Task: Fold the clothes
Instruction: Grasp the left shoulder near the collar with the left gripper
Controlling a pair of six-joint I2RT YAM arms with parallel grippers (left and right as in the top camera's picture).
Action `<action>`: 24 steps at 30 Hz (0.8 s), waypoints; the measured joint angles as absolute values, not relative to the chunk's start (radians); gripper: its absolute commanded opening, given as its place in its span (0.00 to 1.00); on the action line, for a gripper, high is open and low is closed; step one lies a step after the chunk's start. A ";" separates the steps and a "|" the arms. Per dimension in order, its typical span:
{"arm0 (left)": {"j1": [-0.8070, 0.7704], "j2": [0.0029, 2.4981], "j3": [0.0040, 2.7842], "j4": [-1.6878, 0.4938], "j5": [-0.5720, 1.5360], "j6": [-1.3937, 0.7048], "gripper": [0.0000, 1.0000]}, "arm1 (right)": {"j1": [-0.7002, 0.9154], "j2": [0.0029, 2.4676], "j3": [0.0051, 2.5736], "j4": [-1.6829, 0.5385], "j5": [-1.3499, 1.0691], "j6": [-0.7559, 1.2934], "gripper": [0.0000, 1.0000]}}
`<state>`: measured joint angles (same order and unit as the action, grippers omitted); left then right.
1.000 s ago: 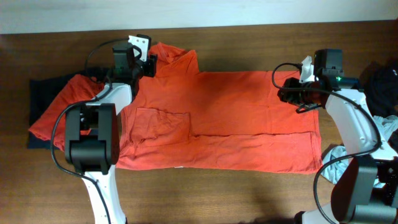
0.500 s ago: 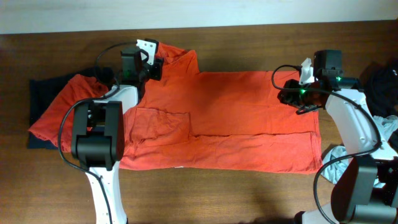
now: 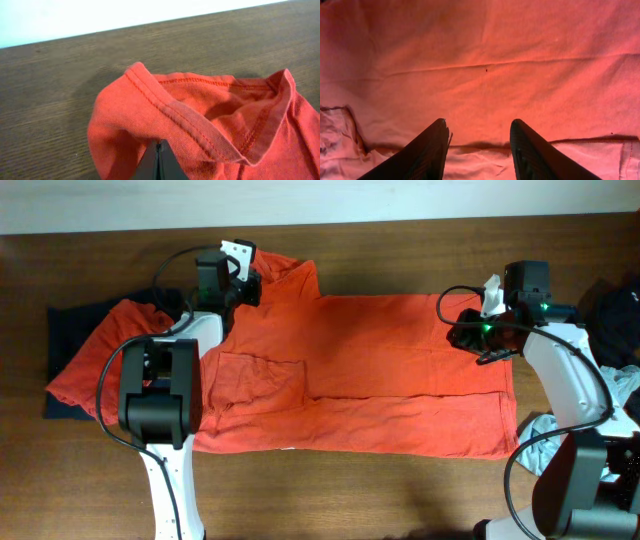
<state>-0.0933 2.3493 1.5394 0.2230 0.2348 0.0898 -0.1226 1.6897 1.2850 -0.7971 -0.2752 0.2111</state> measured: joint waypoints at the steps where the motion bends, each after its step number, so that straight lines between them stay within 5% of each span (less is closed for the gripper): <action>1: -0.093 2.349 1.553 0.187 0.236 0.090 0.00 | -0.123 1.690 1.285 -0.797 -0.275 0.211 0.43; 15: -0.093 2.345 1.863 -0.275 0.255 0.091 0.00 | -0.123 1.690 1.285 -0.798 -0.275 0.211 0.39; 16: -0.093 2.345 1.864 -0.276 0.255 0.091 0.06 | -0.123 1.690 1.285 -0.799 -0.275 0.211 0.39; 17: -0.093 2.345 1.864 -0.281 0.254 0.091 0.23 | -0.123 1.690 1.285 -0.801 -0.275 0.211 0.39; 18: -0.093 2.345 1.864 -0.283 0.255 0.092 0.52 | -0.123 1.690 1.285 -0.802 -0.275 0.211 0.39; 19: -0.093 2.345 1.864 -0.284 0.255 0.095 0.99 | -0.123 1.690 1.285 -0.802 -0.275 0.211 0.39; 24: -0.093 2.345 1.864 -0.283 0.255 0.097 0.94 | -0.123 1.690 1.285 -0.805 -0.275 0.211 0.39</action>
<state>-0.0933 2.3451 1.8645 -0.2832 0.2546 0.0975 -0.1226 1.6897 1.2850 -0.8047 -0.2752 0.2108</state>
